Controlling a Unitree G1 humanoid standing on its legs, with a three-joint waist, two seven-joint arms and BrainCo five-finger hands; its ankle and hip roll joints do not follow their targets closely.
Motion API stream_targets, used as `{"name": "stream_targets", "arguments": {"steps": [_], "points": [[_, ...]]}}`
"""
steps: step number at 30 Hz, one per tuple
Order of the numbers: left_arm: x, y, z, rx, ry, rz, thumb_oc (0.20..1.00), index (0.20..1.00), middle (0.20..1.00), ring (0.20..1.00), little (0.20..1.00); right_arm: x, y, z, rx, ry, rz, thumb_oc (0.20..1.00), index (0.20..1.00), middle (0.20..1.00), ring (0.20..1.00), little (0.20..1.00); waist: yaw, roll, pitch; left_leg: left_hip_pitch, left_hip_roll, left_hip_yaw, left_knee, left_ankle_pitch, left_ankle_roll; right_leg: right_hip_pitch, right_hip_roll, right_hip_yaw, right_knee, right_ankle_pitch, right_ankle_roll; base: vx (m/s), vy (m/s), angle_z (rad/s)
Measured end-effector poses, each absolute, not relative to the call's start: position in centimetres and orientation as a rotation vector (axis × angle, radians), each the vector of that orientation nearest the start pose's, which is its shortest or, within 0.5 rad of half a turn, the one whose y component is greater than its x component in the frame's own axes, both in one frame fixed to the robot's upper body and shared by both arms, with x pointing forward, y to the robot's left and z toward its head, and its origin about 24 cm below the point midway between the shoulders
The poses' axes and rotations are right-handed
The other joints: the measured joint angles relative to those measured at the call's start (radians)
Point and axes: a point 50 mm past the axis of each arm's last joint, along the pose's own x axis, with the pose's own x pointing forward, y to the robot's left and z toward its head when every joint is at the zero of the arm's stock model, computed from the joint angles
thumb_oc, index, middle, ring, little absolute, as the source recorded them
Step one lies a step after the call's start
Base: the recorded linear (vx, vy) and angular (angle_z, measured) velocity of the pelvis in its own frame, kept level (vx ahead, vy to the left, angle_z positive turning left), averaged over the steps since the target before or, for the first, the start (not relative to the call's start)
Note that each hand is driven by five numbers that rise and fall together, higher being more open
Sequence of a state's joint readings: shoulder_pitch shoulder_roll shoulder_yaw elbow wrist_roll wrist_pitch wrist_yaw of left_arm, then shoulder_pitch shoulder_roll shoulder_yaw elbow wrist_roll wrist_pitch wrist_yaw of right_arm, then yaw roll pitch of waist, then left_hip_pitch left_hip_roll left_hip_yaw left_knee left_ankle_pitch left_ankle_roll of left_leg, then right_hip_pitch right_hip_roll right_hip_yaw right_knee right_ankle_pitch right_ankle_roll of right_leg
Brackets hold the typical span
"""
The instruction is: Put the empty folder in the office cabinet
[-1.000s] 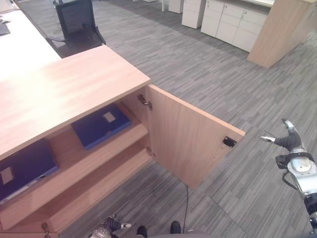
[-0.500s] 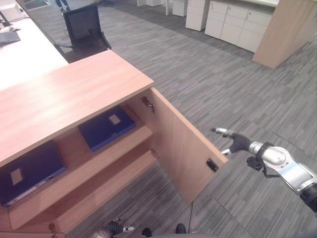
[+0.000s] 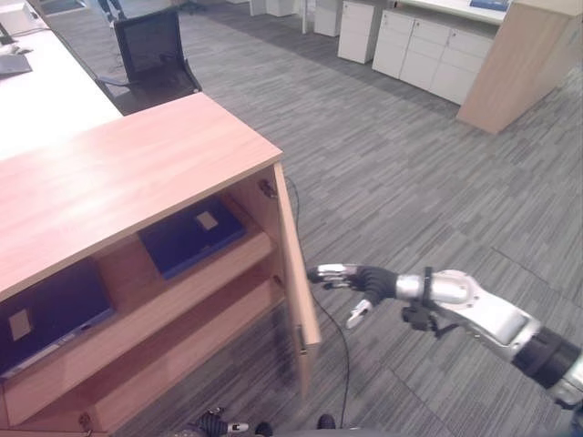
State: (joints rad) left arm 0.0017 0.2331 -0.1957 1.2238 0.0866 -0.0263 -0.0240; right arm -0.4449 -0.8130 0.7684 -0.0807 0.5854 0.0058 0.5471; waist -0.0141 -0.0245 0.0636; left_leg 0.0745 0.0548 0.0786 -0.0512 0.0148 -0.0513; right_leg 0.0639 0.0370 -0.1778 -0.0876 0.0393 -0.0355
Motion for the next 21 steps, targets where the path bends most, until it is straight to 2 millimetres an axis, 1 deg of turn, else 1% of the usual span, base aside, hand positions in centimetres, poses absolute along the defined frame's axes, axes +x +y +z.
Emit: {"name": "stream_targets", "arguments": {"steps": [1, 2, 3, 4, 5, 6, 7, 8, 9, 10, 11, 12, 13, 14, 15, 16, 17, 18, 19, 20, 21], "points": [[8.9, 22.5, -16.3, 0.381, 1.222, -0.098, 1.000, 1.000, 1.000, 1.000, 1.000, 25.1, -9.8, 8.5, -0.315, 0.095, 1.277, 1.000, 1.000, 1.000, 1.000, 1.000, 0.016, -0.001, -0.001, -0.004, 0.000, -0.003, 0.000, 0.001, -0.001, 0.001, 0.001, -0.002, 0.000, 0.000, 0.000, -0.03, -0.078, 0.03], [8.6, 22.6, -16.3, 0.381, 1.228, -0.090, 1.000, 1.000, 1.000, 1.000, 1.000, 25.0, -8.9, 8.5, -0.300, 0.084, 1.298, 1.000, 1.000, 1.000, 1.000, 1.000, 0.024, -0.002, -0.002, -0.012, 0.001, -0.004, 0.003, 0.000, -0.002, 0.000, 0.001, -0.002, 0.000, 0.000, 0.000, -0.02, -0.046, 0.10], [8.9, 22.7, -16.3, 0.377, 1.219, -0.077, 1.000, 1.000, 1.000, 1.000, 1.000, 24.8, -8.0, 8.3, -0.275, 0.073, 1.317, 1.000, 1.000, 1.000, 1.000, 1.000, 0.028, -0.010, -0.009, -0.017, 0.001, -0.010, 0.007, 0.001, -0.003, -0.008, 0.002, -0.005, 0.000, -0.001, -0.002, -0.04, -0.073, 0.26], [8.6, 23.0, -16.3, 0.369, 1.229, -0.059, 1.000, 1.000, 1.000, 1.000, 1.000, 24.5, -6.9, 8.2, -0.239, 0.057, 1.341, 1.000, 1.000, 1.000, 1.000, 1.000, 0.045, -0.018, -0.014, -0.033, 0.002, -0.030, 0.010, 0.003, -0.007, -0.016, 0.002, -0.025, 0.000, -0.002, -0.003, -0.05, -0.090, 0.41], [8.4, 23.1, -16.3, 0.367, 1.242, -0.051, 1.000, 1.000, 1.000, 1.000, 1.000, 24.3, -6.5, 8.1, -0.227, 0.051, 1.354, 1.000, 1.000, 1.000, 1.000, 1.000, 0.059, -0.022, -0.015, -0.036, 0.001, -0.040, 0.008, 0.008, -0.012, -0.016, 0.002, -0.037, 0.000, -0.003, -0.004, -0.05, -0.090, 0.41], [7.6, 23.2, -16.5, 0.363, 1.261, -0.047, 1.000, 1.000, 1.000, 1.000, 1.000, 24.2, -6.1, 8.1, -0.221, 0.048, 1.369, 1.000, 1.000, 1.000, 1.000, 1.000, 0.082, -0.023, -0.014, -0.045, 0.001, -0.047, 0.007, 0.013, -0.014, -0.013, 0.004, -0.044, 0.000, -0.004, -0.006, -0.07, -0.103, 0.36], [7.3, 23.3, -16.5, 0.357, 1.264, -0.035, 1.000, 1.000, 1.000, 1.000, 1.000, 24.0, -5.5, 8.0, -0.214, 0.045, 1.384, 1.000, 1.000, 1.000, 1.000, 1.000, 0.094, -0.027, -0.014, -0.062, 0.001, -0.067, 0.020, 0.014, -0.015, -0.015, 0.005, -0.057, 0.000, -0.004, -0.005, -0.07, -0.120, 0.65], [7.5, 23.5, -16.4, 0.356, 1.255, -0.014, 1.000, 1.000, 1.000, 1.000, 1.000, 24.0, -4.7, 7.9, -0.222, 0.043, 1.409, 1.000, 1.000, 1.000, 1.000, 1.000, 0.110, -0.037, -0.007, -0.090, 0.001, -0.102, 0.025, 0.019, -0.026, -0.026, 0.004, -0.097, 0.000, -0.011, -0.008, -0.11, -0.158, 0.75], [7.6, 23.6, -16.4, 0.357, 1.251, -0.009, 1.000, 1.000, 1.000, 1.000, 1.000, 24.0, -4.5, 8.1, -0.222, 0.036, 1.413, 1.000, 1.000, 1.000, 1.000, 1.000, 0.133, -0.040, -0.003, -0.103, 0.003, -0.120, 0.024, 0.026, -0.033, -0.032, 0.007, -0.114, 0.000, -0.011, -0.008, -0.09, -0.113, 0.86], [7.8, 23.6, -16.3, 0.355, 1.246, -0.005, 1.000, 1.000, 1.000, 1.000, 1.000, 24.1, -4.5, 8.2, -0.228, 0.029, 1.408, 1.000, 1.000, 1.000, 1.000, 1.000, 0.151, -0.042, 0.007, -0.124, 0.000, -0.149, 0.037, 0.038, -0.045, -0.032, 0.008, -0.145, 0.000, -0.011, -0.008, -0.14, -0.067, 0.84], [8.4, 23.7, -16.2, 0.360, 1.235, -0.001, 1.000, 1.000, 1.000, 1.000, 1.000, 24.3, -4.7, 8.2, -0.236, 0.026, 1.395, 1.000, 1.000, 1.000, 1.000, 1.000, 0.158, -0.048, 0.021, -0.155, -0.009, -0.176, 0.065, 0.048, -0.061, -0.034, 0.005, -0.177, 0.000, -0.017, -0.012, -0.12, -0.036, 1.27], [9.3, 23.6, -16.1, 0.366, 1.213, 0.002, 1.000, 1.000, 1.000, 1.000, 1.000, 24.6, -5.0, 8.5, -0.256, 0.016, 1.381, 1.000, 1.000, 1.000, 1.000, 1.000, 0.173, -0.050, 0.048, -0.189, -0.022, -0.162, 0.077, 0.088, -0.085, -0.035, -0.007, -0.234, 0.011, -0.027, -0.029, -0.05, -0.052, 1.47], [10.3, 23.6, -15.8, 0.371, 1.188, 0.006, 1.000, 1.000, 1.000, 1.000, 1.000, 24.8, -5.4, 8.6, -0.272, 0.017, 1.364, 1.000, 1.000, 1.000, 1.000, 1.000, 0.172, -0.058, 0.060, -0.212, -0.016, -0.086, 0.079, 0.094, -0.113, -0.038, -0.027, -0.294, 0.004, -0.019, -0.060, 0.03, -0.014, 1.54], [10.4, 23.8, -15.8, 0.370, 1.187, 0.019, 1.000, 1.000, 1.000, 1.000, 1.000, 25.0, -5.5, 8.6, -0.278, 0.013, 1.353, 1.000, 1.000, 1.000, 1.000, 1.000, 0.171, -0.064, 0.074, -0.225, 0.001, -0.001, 0.116, 0.080, -0.084, -0.034, -0.033, -0.318, -0.007, -0.034, -0.074, 0.05, -0.006, 1.03], [10.5, 24.3, -15.6, 0.362, 1.181, 0.045, 1.000, 1.000, 1.000, 1.000, 1.000, 25.0, -5.3, 8.5, -0.282, 0.008, 1.350, 1.000, 1.000, 1.000, 1.000, 1.000, 0.188, -0.070, 0.080, -0.226, 0.031, 0.066, 0.147, 0.063, -0.066, -0.032, -0.038, -0.339, -0.007, -0.034, -0.075, -0.04, 0.047, 0.78], [10.2, 24.9, -15.5, 0.367, 1.189, 0.063, 1.000, 1.000, 1.000, 1.000, 1.000, 24.8, -5.1, 8.3, -0.269, 0.009, 1.346, 1.000, 1.000, 1.000, 1.000, 1.000, 0.189, -0.078, 0.083, -0.222, 0.065, 0.132, 0.183, 0.051, -0.054, -0.026, -0.044, -0.356, -0.007, -0.036, -0.077, -0.06, 0.072, 0.58], [9.4, 25.5, -15.5, 0.378, 1.217, 0.075, 1.000, 1.000, 1.000, 1.000, 1.000, 24.7, -5.2, 8.1, -0.260, 0.013, 1.343, 1.000, 1.000, 1.000, 1.000, 1.000, 0.185, -0.081, 0.085, -0.216, 0.088, 0.155, 0.206, 0.050, -0.054, -0.023, -0.052, -0.386, -0.007, -0.040, -0.072, -0.10, 0.100, 0.93], [9.3, 26.0, -15.5, 0.385, 1.231, 0.090, 1.000, 1.000, 1.000, 1.000, 1.000, 24.6, -6.4, 7.0, -0.219, 0.041, 1.277, 1.000, 1.000, 1.000, 1.000, 1.000, 0.179, -0.092, 0.090, -0.188, 0.113, 0.224, 0.215, 0.049, -0.056, -0.015, -0.081, -0.445, -0.007, -0.025, -0.060, -0.09, 0.109, 1.16], [9.1, 26.2, -15.5, 0.387, 1.239, 0.102, 1.000, 1.000, 1.000, 1.000, 1.000, 24.5, -7.3, 6.1, -0.200, 0.070, 1.229, 1.000, 1.000, 1.000, 1.000, 1.000, 0.164, -0.090, 0.090, -0.184, 0.122, 0.260, 0.218, 0.049, -0.057, -0.009, -0.094, -0.480, -0.006, -0.028, -0.052, -0.06, 0.122, 1.43], [8.6, 26.4, -15.5, 0.393, 1.252, 0.106, 1.000, 1.000, 1.000, 1.000, 1.000, 24.4, -8.6, 4.7, -0.207, 0.128, 1.168, 1.000, 1.000, 1.000, 1.000, 1.000, 0.139, -0.071, 0.086, -0.162, 0.138, 0.292, 0.205, 0.050, -0.058, -0.005, -0.103, -0.508, 0.000, -0.038, -0.046, -0.01, 0.150, 1.07], [8.1, 26.3, -15.7, 0.395, 1.267, 0.099, 1.000, 1.000, 1.000, 1.000, 1.000, 24.4, -9.3, 4.1, -0.220, 0.157, 1.141, 1.000, 1.000, 1.000, 1.000, 1.000, 0.139, -0.052, 0.084, -0.141, 0.149, 0.304, 0.187, 0.050, -0.058, -0.011, -0.107, -0.515, 0.015, -0.040, -0.039, 0.03, 0.151, 0.76]]}}
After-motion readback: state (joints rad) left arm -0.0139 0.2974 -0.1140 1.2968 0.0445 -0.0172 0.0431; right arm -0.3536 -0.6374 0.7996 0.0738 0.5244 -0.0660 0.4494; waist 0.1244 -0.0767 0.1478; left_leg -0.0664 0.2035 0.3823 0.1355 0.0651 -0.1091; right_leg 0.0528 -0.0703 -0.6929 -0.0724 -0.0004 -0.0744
